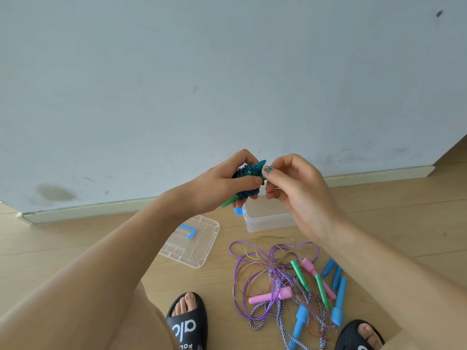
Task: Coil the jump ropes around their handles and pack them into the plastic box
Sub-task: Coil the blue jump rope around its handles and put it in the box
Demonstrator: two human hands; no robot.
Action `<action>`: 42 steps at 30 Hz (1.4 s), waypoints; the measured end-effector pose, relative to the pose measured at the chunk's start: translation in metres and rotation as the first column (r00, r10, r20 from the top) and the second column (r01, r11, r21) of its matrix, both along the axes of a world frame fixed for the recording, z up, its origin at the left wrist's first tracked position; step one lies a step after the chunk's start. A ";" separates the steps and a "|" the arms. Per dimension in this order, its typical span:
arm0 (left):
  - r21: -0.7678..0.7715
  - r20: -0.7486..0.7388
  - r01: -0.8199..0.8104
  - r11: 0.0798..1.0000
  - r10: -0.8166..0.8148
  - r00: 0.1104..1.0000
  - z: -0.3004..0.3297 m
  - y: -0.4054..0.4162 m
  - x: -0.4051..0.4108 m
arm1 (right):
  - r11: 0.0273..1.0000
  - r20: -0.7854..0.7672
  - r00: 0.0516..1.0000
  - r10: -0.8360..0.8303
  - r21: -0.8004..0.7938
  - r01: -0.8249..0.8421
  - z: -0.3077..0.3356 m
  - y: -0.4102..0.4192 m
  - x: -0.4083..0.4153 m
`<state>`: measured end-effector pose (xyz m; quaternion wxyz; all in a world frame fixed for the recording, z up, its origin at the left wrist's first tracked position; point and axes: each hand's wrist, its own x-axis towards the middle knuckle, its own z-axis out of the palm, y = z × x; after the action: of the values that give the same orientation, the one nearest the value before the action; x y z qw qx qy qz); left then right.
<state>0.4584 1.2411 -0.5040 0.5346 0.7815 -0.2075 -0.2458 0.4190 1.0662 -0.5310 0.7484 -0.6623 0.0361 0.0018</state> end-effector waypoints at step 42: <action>0.069 -0.096 -0.095 0.993 0.101 0.990 -0.015 -0.008 0.015 | 0.963 0.055 0.989 -0.135 -0.228 0.144 0.002 0.007 0.010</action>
<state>0.4737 1.2330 -0.5191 0.5304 0.7943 -0.1342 -0.2642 0.4294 1.0729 -0.5287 0.6649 -0.7407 0.0683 -0.0680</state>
